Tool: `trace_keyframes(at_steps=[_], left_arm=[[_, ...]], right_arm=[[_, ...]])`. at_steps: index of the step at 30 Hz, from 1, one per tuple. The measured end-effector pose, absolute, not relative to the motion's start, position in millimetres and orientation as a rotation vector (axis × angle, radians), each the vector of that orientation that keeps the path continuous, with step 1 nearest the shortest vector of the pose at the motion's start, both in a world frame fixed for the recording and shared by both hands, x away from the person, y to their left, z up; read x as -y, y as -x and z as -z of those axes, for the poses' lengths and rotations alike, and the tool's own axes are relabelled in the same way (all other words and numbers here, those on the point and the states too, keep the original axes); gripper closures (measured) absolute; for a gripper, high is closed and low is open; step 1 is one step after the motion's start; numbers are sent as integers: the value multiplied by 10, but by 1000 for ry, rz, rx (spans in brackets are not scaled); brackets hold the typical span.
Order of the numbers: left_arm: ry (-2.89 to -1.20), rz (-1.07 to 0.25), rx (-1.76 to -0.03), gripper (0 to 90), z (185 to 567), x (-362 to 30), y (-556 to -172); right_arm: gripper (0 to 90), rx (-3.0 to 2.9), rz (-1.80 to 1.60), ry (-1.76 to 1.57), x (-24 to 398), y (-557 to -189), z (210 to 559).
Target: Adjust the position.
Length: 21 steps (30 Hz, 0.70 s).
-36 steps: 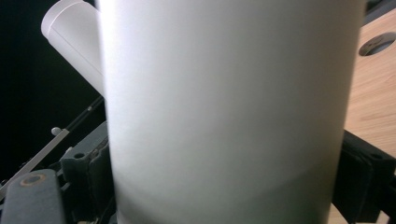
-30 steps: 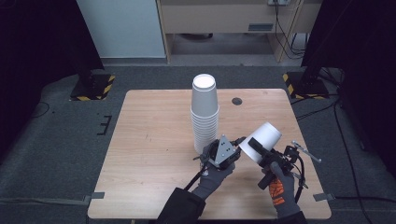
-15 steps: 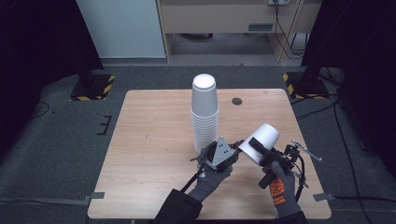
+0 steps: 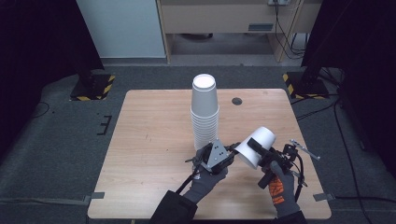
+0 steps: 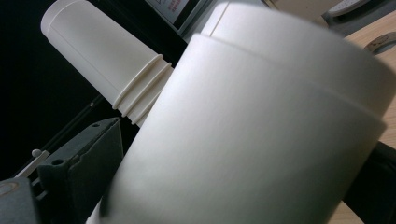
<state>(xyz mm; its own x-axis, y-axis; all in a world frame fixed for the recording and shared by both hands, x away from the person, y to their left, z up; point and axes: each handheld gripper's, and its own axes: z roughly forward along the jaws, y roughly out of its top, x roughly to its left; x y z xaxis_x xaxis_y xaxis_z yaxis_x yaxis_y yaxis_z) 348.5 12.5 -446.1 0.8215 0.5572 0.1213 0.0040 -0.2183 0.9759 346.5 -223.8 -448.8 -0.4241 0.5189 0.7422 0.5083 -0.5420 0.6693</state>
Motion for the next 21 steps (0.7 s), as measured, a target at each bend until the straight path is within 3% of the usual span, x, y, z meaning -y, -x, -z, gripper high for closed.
trace_keyframes(at_steps=[21], left_arm=[[-1784, -490, -440, 861, 4394, -421, -3381]], right_arm=[[70, -1386, -2071, -1713, 2469, -3504, 4542]])
